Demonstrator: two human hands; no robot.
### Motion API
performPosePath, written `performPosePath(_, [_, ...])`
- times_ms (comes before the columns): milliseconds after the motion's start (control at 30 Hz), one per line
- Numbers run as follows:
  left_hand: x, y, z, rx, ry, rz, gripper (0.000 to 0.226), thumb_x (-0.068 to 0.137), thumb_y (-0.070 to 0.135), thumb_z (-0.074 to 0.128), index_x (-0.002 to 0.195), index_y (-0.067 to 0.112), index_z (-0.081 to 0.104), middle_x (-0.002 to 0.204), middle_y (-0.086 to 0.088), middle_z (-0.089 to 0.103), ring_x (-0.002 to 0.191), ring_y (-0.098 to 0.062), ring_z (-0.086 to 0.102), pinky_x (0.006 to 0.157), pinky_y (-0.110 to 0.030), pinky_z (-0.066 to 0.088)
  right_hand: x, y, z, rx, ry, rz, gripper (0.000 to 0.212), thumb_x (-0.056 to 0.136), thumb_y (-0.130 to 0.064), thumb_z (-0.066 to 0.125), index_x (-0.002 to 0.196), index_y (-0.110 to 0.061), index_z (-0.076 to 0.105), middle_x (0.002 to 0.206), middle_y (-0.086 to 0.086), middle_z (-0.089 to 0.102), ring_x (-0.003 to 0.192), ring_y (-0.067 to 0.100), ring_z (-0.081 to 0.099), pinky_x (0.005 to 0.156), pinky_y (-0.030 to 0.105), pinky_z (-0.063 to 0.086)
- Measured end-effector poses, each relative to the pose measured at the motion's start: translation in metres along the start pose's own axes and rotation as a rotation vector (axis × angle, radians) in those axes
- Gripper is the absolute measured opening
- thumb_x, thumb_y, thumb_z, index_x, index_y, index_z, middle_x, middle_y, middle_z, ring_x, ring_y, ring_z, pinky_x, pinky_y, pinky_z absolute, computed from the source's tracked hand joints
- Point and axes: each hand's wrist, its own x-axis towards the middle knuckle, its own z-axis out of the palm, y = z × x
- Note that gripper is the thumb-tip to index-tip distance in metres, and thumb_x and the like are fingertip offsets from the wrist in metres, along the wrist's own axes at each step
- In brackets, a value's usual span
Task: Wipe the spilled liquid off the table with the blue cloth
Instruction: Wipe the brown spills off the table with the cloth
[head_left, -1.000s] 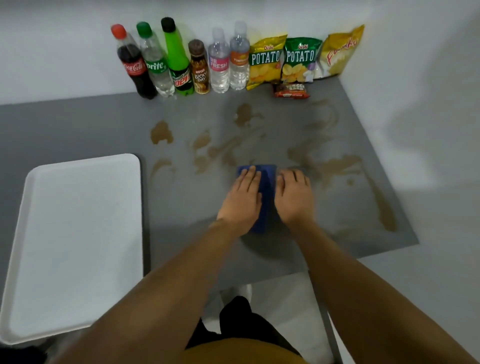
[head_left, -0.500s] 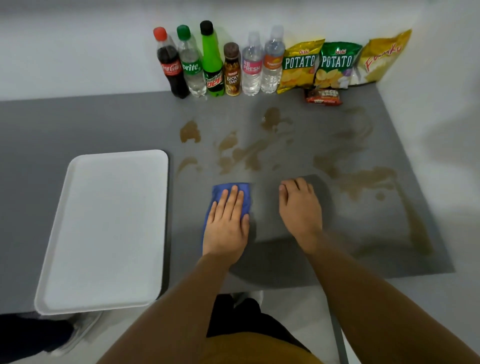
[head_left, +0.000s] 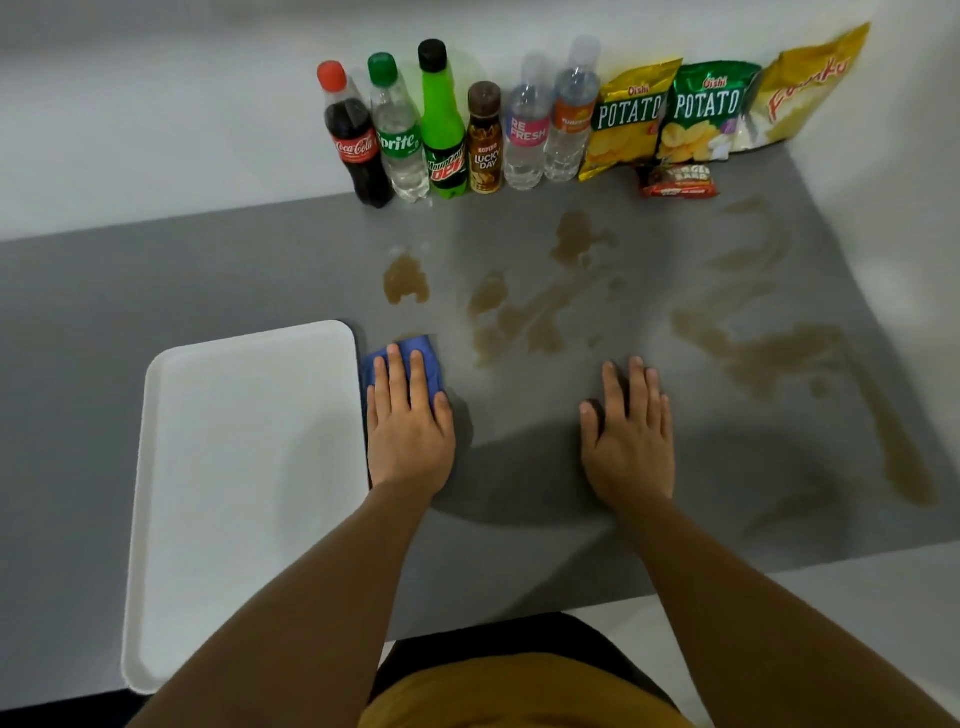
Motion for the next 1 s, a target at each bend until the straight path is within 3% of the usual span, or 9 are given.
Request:
performPosePath(233, [0.057,0.004,0.003,-0.01,0.044,0.051,0.062,0.105,0.038,0.027,0.161,0.012,0.021,0.167,-0.014,0.019,0.154,-0.032,0.018,0.125,-0.044,0.015,0.001,-0.003,0.0,-0.029,-0.001,0.028,0.068,0.105,-0.06,0.012,0.165,-0.028,0.009,0.173,0.003,-0.003,0.159,0.022,-0.007,0.129,0.043,0.006])
performPosePath(500, [0.087,0.032,0.006,-0.039,-0.022,0.146,0.064,0.104,0.04,0.02,0.162,0.015,0.012,0.169,-0.009,0.009,0.156,-0.025,0.006,0.127,-0.043,0.007,0.0,-0.004,0.004,-0.062,0.046,0.025,0.066,0.106,-0.055,0.021,0.164,-0.025,0.016,0.173,0.007,0.004,0.16,0.026,0.0,0.129,0.045,0.01])
performPosePath(700, [0.049,0.061,0.013,-0.068,-0.092,0.264,0.062,0.105,0.042,0.012,0.162,0.019,0.004,0.17,-0.003,0.0,0.156,-0.02,-0.005,0.127,-0.04,0.002,0.001,-0.002,0.006,-0.054,0.054,0.028,0.067,0.105,-0.058,0.018,0.164,-0.027,0.015,0.173,0.005,0.005,0.16,0.025,0.002,0.129,0.045,0.012])
performPosePath(1000, [0.023,0.024,0.01,-0.077,-0.055,0.067,0.063,0.105,0.048,0.013,0.162,0.025,0.001,0.17,-0.004,-0.009,0.156,-0.022,-0.009,0.126,-0.039,0.0,0.001,0.0,0.006,-0.061,0.031,0.024,0.068,0.105,-0.059,0.017,0.164,-0.029,0.01,0.173,0.002,-0.001,0.16,0.021,-0.005,0.129,0.044,0.01])
